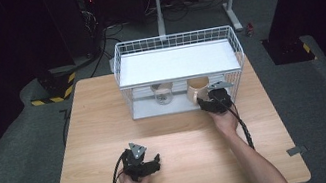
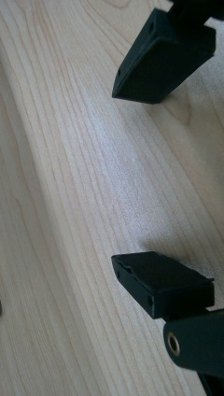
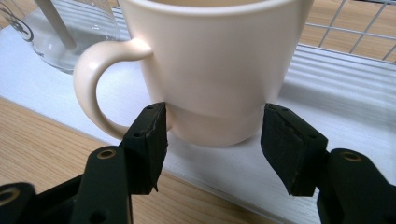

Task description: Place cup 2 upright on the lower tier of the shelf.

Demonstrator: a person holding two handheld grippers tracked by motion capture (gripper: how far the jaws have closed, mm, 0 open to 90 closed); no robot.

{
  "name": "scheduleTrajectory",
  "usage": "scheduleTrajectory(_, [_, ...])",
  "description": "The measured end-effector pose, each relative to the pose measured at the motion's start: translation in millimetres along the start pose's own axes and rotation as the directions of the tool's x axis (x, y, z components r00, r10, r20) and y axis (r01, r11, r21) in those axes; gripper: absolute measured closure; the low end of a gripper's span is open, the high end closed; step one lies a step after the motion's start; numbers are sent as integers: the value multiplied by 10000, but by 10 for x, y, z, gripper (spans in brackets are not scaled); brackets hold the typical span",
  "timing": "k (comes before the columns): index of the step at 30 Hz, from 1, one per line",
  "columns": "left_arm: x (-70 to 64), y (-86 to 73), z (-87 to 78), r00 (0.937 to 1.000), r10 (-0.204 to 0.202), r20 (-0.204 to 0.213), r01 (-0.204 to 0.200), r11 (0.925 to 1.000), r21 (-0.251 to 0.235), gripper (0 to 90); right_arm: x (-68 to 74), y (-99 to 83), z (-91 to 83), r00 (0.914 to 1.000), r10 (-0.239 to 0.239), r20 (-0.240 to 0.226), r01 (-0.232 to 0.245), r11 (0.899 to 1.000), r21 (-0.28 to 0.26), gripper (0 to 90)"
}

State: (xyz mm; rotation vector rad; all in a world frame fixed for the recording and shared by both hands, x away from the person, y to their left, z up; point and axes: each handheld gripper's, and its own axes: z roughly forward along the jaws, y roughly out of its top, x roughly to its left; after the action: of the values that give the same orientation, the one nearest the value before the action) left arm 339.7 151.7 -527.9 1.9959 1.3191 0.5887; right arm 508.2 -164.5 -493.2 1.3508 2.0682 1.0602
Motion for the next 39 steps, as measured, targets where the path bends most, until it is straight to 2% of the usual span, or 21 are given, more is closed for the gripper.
scheduleTrajectory(7, [0,0,0,10000,-3,0,3,10000,-3,173,-10,8,39,9999,169,-29,-169,9996,208,405])
scheduleTrajectory(10, [-1,0,0,10000,-10,0,10,10000,-5,173,-8,42,54,10000,89,8,-90,9996,254,402])
scheduleTrajectory(11, [0,0,0,10000,-3,0,3,10000,-2,173,-25,53,67,9997,-231,1,231,9996,158,401])
scheduleTrajectory(13, [0,0,0,10000,-5,-1,5,10000,-5,173,-13,65,70,10000,72,65,-75,9992,385,403])
scheduleTrajectory(15, [0,0,0,10000,0,0,0,10000,0,173,-11,74,83,9998,185,124,-190,9988,443,411])
scheduleTrajectory(16, [0,0,0,10000,-3,-2,3,10000,-5,173,-21,74,92,10000,47,86,-50,9995,321,413])
scheduleTrajectory(21, [0,-1,0,10000,-4,-1,4,10000,-3,173,-48,54,111,9999,129,111,-134,9988,470,412])
scheduleTrajectory(22, [0,0,0,10000,-3,-2,3,10000,1,173,-47,54,103,9995,291,129,-298,9980,557,411])
scheduleTrajectory(23, [0,-1,0,10000,1,-1,-1,10000,-3,173,-65,56,100,9998,154,108,-159,9987,477,412])
scheduleTrajectory(25, [0,-1,0,10000,0,-1,0,10000,0,174,-57,63,67,9988,495,43,-497,9975,506,408])
scheduleTrajectory(27, [0,-1,0,10000,-1,-1,1,10000,-1,173,-74,72,34,9999,116,-64,-114,9995,310,400])
scheduleTrajectory(29, [-1,-1,0,10000,-5,-1,5,10000,-2,174,-61,72,-5,9996,276,-55,-274,9989,379,397])
scheduleTrajectory(34, [0,-1,0,10000,-3,-1,3,10000,-3,173,-86,51,-79,9999,140,32,-141,9989,437,388])
scheduleTrajectory(39, [0,-1,0,10000,-2,0,2,10000,-4,173,-113,31,-154,9996,274,-9,-274,9988,397,380])
